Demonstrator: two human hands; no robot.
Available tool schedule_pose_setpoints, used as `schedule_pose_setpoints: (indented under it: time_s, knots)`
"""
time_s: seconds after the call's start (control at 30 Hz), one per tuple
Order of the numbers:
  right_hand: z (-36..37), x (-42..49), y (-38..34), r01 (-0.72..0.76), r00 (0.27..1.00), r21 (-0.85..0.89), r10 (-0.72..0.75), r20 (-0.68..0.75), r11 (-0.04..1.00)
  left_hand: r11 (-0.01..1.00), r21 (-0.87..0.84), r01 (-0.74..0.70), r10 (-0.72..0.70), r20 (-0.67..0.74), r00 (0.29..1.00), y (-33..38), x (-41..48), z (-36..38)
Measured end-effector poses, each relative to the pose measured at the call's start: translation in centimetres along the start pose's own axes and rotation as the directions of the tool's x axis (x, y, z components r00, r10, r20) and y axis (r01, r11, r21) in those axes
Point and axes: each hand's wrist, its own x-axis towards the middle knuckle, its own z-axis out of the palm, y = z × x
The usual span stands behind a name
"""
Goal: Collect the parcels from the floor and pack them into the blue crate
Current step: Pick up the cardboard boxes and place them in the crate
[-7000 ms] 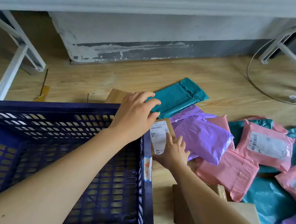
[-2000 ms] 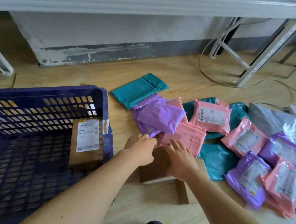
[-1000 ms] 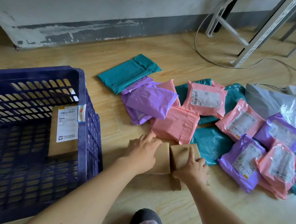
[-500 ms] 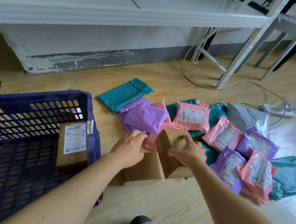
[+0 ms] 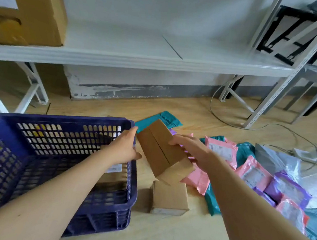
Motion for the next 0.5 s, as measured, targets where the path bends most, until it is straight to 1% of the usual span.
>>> schedule_pose_setpoints:
  time_s: [0.1, 0.2, 0.27, 0.4, 0.5]
  knots:
    - [2.2, -0.7, -1.2, -0.076, 0.996, 0.164, 0.067, 0.056, 0.984, 0.966, -0.240, 0.101, -0.102, 0.008, 0.995, -1.6, -0.8, -2.2]
    - [4.1, -1.0, -1.8, -0.133, 0.986, 0.227, 0.105, 0.130, 0.965, 0.926, -0.315, 0.208, -0.197, 0.064, 0.978, -3.3, -1.7, -3.9]
    - [5.0, -1.2, -2.2, -0.164, 0.978, 0.220, 0.130, 0.163, 0.962, 0.903, -0.362, 0.230, -0.203, 0.112, 0.973, -4.3, -2.5, -4.6]
    - [6.8, -1.2, -2.9, -0.204, 0.964, 0.311, 0.136, 0.227, 0.928, 0.820, -0.510, 0.260, -0.204, 0.164, 0.965, -6.0, -3.7, -5.6]
    - [8.6, 0.0, -3.3, -0.230, 0.956, 0.383, 0.135, 0.259, 0.895, 0.724, -0.611, 0.320, -0.248, 0.203, 0.947, -7.7, -4.3, -6.5]
